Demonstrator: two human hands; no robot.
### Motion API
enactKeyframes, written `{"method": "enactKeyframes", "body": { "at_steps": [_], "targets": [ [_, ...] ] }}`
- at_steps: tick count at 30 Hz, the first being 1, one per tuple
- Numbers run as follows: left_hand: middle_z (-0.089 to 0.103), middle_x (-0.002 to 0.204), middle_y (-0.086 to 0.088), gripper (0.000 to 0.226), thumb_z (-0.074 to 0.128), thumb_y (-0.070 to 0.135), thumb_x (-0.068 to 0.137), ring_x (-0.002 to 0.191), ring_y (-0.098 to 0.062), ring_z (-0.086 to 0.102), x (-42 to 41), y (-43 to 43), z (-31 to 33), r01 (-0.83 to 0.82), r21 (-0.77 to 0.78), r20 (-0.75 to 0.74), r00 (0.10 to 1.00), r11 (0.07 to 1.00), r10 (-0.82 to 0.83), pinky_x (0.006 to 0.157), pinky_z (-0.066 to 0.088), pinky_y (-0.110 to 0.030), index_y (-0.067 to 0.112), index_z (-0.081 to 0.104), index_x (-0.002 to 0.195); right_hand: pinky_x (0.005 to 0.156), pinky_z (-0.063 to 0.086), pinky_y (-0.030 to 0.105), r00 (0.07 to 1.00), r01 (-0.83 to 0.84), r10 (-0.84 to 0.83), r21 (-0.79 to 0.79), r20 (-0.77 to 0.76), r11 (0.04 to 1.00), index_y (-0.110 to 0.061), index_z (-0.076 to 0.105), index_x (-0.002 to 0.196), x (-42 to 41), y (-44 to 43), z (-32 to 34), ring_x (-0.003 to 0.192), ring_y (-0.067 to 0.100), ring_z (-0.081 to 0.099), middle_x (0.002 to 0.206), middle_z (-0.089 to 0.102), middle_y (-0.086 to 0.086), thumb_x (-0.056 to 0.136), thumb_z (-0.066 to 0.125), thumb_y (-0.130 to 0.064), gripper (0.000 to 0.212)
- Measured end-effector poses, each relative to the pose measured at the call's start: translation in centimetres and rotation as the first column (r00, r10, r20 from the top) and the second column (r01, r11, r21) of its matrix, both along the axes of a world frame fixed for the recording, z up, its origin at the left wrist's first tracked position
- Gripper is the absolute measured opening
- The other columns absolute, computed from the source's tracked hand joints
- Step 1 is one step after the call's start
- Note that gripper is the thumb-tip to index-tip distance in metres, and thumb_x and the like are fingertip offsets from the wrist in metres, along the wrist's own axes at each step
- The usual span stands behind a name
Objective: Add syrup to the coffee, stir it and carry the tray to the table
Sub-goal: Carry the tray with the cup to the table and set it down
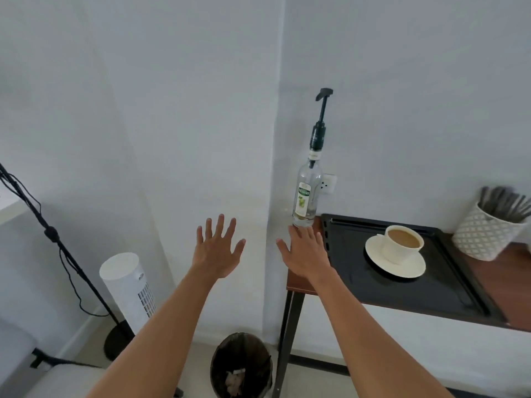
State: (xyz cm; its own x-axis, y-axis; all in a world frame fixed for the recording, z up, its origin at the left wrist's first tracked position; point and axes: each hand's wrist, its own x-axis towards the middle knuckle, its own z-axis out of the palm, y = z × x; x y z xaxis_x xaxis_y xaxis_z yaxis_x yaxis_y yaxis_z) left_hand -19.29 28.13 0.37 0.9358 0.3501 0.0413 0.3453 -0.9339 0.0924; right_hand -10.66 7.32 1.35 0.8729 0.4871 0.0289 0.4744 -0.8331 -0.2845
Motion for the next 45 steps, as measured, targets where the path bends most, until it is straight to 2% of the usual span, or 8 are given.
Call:
{"method": "enactKeyframes", "body": {
  "at_steps": [8,13,18,22,30,36,41,45],
  "targets": [
    [-0.008,0.174,-0.007,0.069,0.013,0.059,0.105,0.160,-0.038,-0.008,2.9,-10.5,1.3,0.077,0.002,-0.024,0.997,0.997,-0.077,0.128,-0.003,-0.054,0.028,-0.004,0.165,0.130,0.010,0.050,0.998,0.062,-0.062,0.081,-0.003,0.995,-0.015,0.026,0.163,1.2,-10.2,1.4,0.161,0.033,0.014,0.170,0.027,0.015,0.106,0.026,-0.058,0.071],
    [0.000,0.175,-0.009,0.069,0.018,0.058,0.106,0.160,-0.037,-0.003,4.8,-16.1,1.8,0.149,-0.049,-0.001,0.989,0.988,-0.149,0.129,0.000,-0.053,0.028,0.002,0.165,0.130,0.013,0.048,0.993,0.110,-0.115,0.111,0.033,0.988,-0.014,0.030,0.162,1.7,-16.2,1.9,0.160,0.033,0.018,0.168,0.033,0.014,0.107,0.029,-0.056,0.069],
    [0.005,0.175,-0.011,0.067,0.021,0.055,0.106,0.160,-0.040,0.001,7.5,-19.9,3.0,0.218,-0.066,0.020,0.976,0.974,-0.218,0.129,0.006,-0.055,0.026,0.007,0.165,0.127,0.024,0.048,0.976,0.169,-0.191,0.190,0.104,0.967,-0.013,0.040,0.157,4.0,-20.9,3.5,0.155,0.031,0.030,0.160,0.044,0.013,0.107,0.036,-0.051,0.063],
    [0.006,0.174,-0.013,0.067,0.022,0.054,0.107,0.160,-0.038,0.003,9.8,-21.9,3.2,0.246,-0.088,0.020,0.969,0.965,-0.246,0.129,0.007,-0.053,0.025,0.005,0.165,0.127,0.022,0.050,0.960,0.216,-0.227,0.083,0.162,0.973,-0.014,0.045,0.153,6.5,-24.5,3.7,0.156,0.034,0.023,0.162,0.040,0.013,0.108,0.035,-0.040,0.053],
    [0.014,0.172,-0.017,0.068,0.027,0.051,0.108,0.159,-0.036,0.014,14.1,-23.0,-0.2,0.242,-0.095,-0.058,0.967,0.966,-0.248,0.128,0.018,-0.050,0.024,0.003,0.166,0.127,0.020,0.052,0.912,0.403,-0.410,0.120,0.035,0.907,-0.010,0.037,0.158,11.1,-31.7,0.4,0.157,0.036,0.023,0.161,0.037,0.020,0.109,0.036,-0.043,0.059],
    [0.035,0.159,-0.025,0.069,0.034,0.048,0.107,0.141,-0.040,0.043,16.8,-23.4,-3.0,0.100,-0.059,-0.126,0.986,0.993,-0.107,0.109,0.043,-0.049,0.019,0.009,0.165,0.115,0.034,0.054,0.856,0.517,-0.517,0.015,-0.001,0.856,-0.012,0.036,0.158,13.7,-35.1,-3.0,0.143,0.044,0.037,0.154,0.040,0.026,0.109,0.037,-0.038,0.055],
    [0.039,0.151,-0.024,0.068,0.039,0.046,0.107,0.131,-0.037,0.050,16.7,-24.5,-5.2,0.003,-0.065,-0.086,0.996,0.998,-0.009,0.092,0.055,-0.046,0.013,0.018,0.163,0.106,0.044,0.054,0.853,0.521,-0.522,-0.046,-0.014,0.852,-0.013,0.033,0.159,14.3,-36.6,-5.5,0.132,0.047,0.048,0.151,0.039,0.028,0.107,0.046,-0.034,0.057],
    [0.043,0.144,-0.024,0.063,0.038,0.040,0.108,0.114,-0.038,0.064,16.4,-25.2,-5.5,-0.040,-0.057,-0.037,0.999,0.998,0.038,0.080,0.057,-0.044,0.013,0.020,0.163,0.090,0.054,0.051,0.857,0.515,-0.515,-0.013,-0.010,0.857,-0.015,0.032,0.159,14.7,-37.2,-6.5,0.119,0.043,0.057,0.138,0.047,0.025,0.107,0.047,-0.026,0.055]
  ]
}}
